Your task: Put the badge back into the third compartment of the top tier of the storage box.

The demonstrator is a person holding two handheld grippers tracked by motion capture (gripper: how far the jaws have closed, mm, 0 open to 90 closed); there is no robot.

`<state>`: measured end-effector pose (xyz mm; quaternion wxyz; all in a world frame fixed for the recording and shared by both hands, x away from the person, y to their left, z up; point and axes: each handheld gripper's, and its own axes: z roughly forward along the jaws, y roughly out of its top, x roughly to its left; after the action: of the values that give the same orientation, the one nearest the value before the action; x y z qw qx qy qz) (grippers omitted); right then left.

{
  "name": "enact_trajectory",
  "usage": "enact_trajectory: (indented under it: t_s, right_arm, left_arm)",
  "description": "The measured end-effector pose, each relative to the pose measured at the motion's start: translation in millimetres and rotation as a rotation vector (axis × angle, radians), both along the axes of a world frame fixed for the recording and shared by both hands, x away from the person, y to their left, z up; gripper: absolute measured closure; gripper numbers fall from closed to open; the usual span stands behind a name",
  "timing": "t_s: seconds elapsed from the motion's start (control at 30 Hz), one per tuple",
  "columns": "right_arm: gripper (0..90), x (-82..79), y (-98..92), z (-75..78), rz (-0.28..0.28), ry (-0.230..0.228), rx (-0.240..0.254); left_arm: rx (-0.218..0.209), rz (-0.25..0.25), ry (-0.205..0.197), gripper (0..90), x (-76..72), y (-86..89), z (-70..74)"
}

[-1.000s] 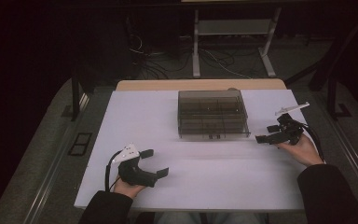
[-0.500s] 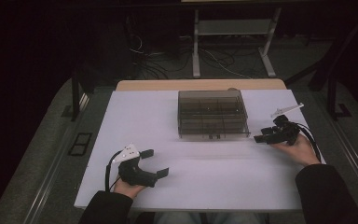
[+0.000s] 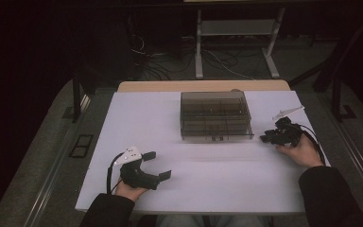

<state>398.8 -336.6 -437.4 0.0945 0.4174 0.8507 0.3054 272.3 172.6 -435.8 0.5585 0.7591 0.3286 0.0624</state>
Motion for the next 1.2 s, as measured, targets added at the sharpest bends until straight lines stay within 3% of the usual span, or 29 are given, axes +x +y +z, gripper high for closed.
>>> enact_trajectory:
  t_s: [0.2,0.4,0.63,0.87,1.03,1.07,1.17,1.2]
  right_arm:
    - [75.8,0.0,-2.5,5.1,0.001,0.002,0.033]
    - [79.3,-0.1,-5.7,7.4,-0.010,-0.004,0.045]
    - [82.3,2.4,-9.3,9.7,-0.069,-0.026,0.055]
    - [82.9,4.1,-10.1,10.4,-0.099,-0.018,0.064]
    - [85.5,4.8,-14.1,12.3,-0.131,-0.023,0.083]
    - [86.3,5.3,-19.1,12.2,-0.153,-0.016,0.108]
    - [87.4,5.4,-24.2,12.4,-0.173,-0.021,0.105]
    - [87.5,5.9,-31.0,11.2,-0.184,-0.005,0.136]
  left_arm:
    - [0.001,0.000,0.001,0.0,0.0,0.0,-0.1]
    - [-0.001,0.000,0.002,0.0,0.2,-0.1,-0.2]
    - [-0.001,0.002,0.002,0.0,0.0,-0.1,-0.1]
    - [-0.001,0.001,0.002,0.0,0.1,0.0,-0.2]
    - [-0.004,0.003,0.003,0.0,0.0,-0.1,-0.2]
    - [-0.002,0.002,0.002,0.0,0.2,-0.1,-0.2]
    - [0.000,-0.001,0.003,0.0,0.3,-0.3,-0.4]
    - [0.000,-0.001,0.003,0.0,0.3,-0.3,-0.4]
